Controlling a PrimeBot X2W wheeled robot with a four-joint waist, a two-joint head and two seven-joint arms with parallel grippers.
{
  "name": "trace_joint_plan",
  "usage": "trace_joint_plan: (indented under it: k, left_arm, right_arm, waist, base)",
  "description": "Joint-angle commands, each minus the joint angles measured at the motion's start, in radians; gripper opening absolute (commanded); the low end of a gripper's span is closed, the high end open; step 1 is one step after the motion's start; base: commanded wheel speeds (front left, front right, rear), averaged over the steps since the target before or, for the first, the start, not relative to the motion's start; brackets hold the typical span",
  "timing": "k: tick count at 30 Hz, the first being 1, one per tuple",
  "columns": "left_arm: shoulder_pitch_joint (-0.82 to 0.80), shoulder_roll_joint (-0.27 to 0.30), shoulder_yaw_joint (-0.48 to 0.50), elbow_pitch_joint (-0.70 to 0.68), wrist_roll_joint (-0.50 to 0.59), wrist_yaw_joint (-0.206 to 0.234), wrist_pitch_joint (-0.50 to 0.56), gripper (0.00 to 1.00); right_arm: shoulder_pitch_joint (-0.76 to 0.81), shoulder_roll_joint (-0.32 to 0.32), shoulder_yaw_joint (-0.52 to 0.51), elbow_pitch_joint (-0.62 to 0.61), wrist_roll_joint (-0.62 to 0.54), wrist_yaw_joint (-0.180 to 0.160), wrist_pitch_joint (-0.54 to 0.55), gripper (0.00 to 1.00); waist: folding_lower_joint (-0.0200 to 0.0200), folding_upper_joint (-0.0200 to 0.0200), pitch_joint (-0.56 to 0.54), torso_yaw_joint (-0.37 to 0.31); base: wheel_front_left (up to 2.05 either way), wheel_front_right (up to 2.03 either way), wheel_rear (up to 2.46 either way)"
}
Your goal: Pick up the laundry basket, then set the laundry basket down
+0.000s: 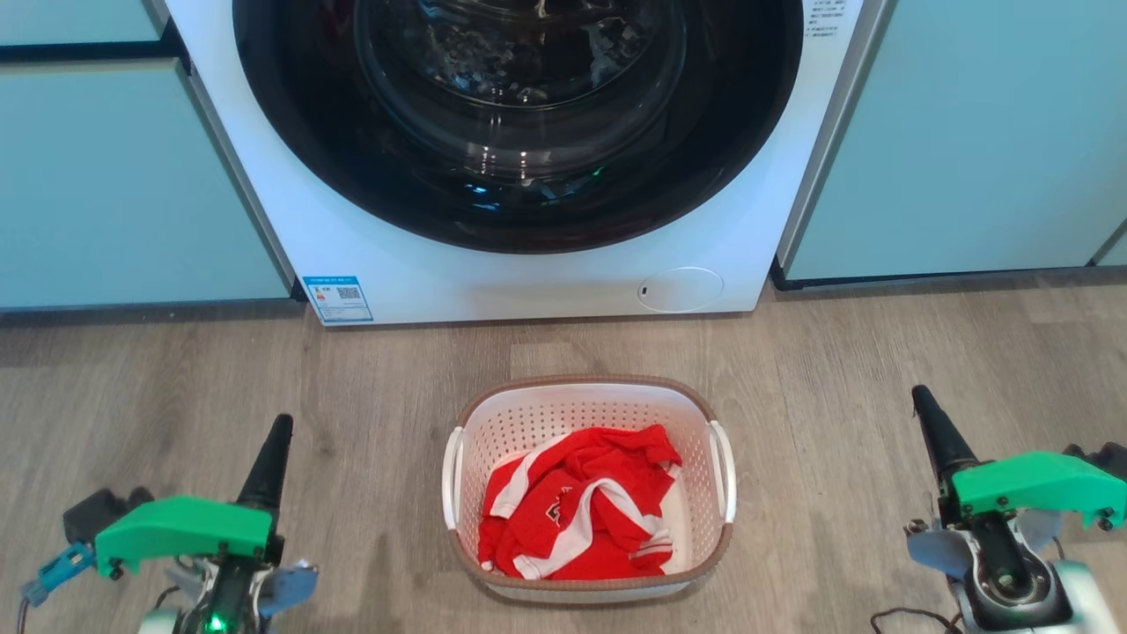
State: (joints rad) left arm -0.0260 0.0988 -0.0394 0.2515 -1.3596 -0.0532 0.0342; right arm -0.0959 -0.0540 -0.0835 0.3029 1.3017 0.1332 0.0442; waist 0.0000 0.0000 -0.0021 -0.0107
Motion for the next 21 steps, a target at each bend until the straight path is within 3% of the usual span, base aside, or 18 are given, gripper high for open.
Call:
trace_joint_plan:
  k: [1,21]
  left_arm:
    - [-0.058,0.005,0.044,-0.024,-0.019,-0.011,0.004,0.0]
    - [-0.076,-0.03,0.121,-0.01,-0.212,-0.064,0.055,0.0]
  right_arm:
    - [-0.02,-0.001,0.008,-0.043,0.024,-0.002,0.01,0.0]
    - [-0.014,0.003,-0.023,-0.055,0.25,-0.002,0.057,0.0]
  waist:
    - [0.0,0.0,0.0,0.0]
    - [0.0,0.0,0.004,0.009]
  base:
    - [0.0,0.0,0.0]
    - [0.0,0.0,0.0]
